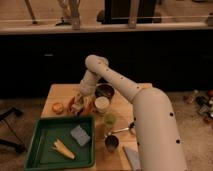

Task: Place eraser in red bowl

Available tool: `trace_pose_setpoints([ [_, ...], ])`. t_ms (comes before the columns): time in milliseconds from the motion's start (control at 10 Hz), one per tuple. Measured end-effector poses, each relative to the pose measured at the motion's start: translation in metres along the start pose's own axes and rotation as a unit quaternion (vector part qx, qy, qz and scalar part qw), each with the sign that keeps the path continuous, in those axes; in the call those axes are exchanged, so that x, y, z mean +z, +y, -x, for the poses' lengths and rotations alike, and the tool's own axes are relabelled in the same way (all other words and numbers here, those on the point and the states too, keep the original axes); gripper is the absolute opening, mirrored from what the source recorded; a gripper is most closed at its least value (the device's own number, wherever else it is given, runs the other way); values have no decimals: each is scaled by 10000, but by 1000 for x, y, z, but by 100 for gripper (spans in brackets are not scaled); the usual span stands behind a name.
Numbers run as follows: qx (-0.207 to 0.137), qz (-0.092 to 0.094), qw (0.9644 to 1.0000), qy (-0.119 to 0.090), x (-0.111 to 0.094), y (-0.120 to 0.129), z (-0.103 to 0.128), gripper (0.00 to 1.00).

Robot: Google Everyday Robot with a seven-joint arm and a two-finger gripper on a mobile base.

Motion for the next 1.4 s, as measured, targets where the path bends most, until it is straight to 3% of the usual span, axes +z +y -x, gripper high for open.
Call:
trace_pose_setpoints([
  [1400,272,-292,9985,-378,34,-25,-23,0],
])
